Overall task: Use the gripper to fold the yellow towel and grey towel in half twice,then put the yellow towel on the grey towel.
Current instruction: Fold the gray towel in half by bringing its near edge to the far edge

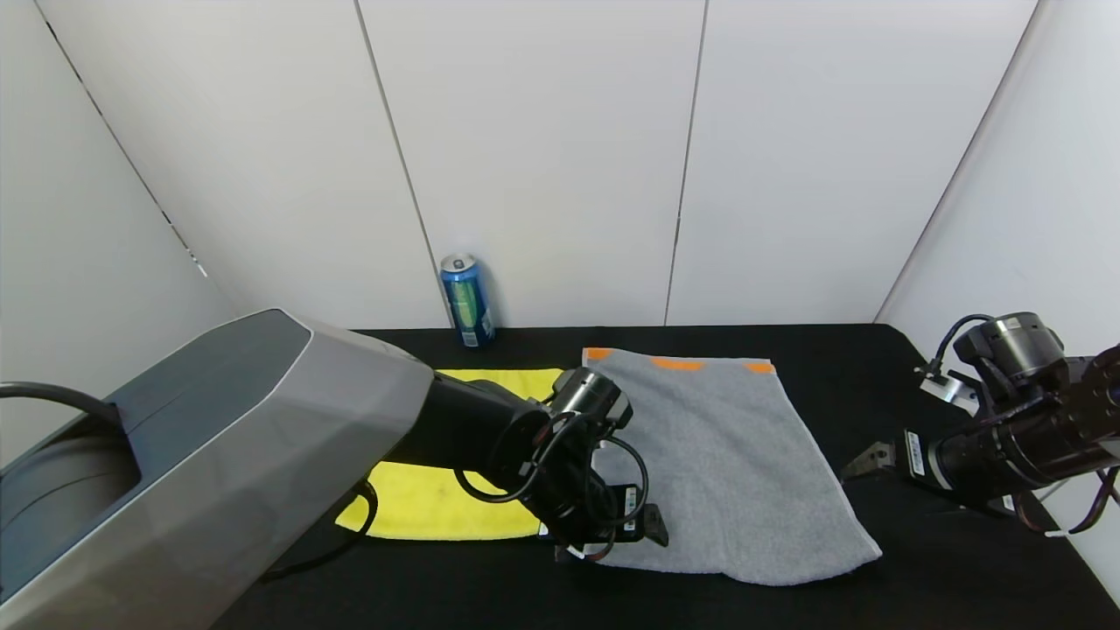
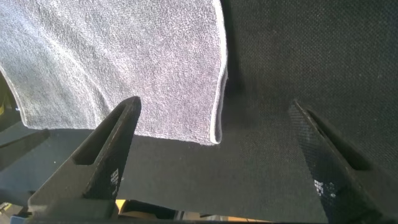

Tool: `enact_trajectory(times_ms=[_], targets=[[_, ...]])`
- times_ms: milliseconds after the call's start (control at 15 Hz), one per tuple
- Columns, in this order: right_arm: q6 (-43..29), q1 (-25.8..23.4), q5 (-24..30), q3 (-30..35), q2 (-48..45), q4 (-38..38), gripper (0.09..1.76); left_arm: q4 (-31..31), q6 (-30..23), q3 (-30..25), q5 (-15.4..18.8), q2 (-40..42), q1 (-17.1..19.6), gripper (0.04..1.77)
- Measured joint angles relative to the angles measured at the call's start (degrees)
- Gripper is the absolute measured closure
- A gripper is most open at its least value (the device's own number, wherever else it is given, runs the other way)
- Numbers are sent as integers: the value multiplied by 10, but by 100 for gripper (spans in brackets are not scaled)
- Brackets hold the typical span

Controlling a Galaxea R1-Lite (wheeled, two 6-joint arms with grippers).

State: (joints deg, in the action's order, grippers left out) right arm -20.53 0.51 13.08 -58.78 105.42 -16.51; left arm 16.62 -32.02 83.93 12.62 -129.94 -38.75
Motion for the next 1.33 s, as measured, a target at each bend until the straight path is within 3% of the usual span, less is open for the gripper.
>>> enact_trajectory(times_ms=[600,667,867,1133,1200,1333], targets=[[0,0,0,1,1,0,14,2,11,-1,-7,1,-6,9],[0,-1,0,1,1,0,14,2,11,-1,-7,1,-6,17],[0,0,0,1,1,0,14,2,10,-1,-5,2,-5,66],[0,0,0,2,1,0,14,2,9,-1,-5,2,-4,116],[0,0,0,3,1,0,14,2,10,-1,-5,2,-5,170],[0,0,0,3,0,0,14,2,9,-1,-5,2,-6,168]])
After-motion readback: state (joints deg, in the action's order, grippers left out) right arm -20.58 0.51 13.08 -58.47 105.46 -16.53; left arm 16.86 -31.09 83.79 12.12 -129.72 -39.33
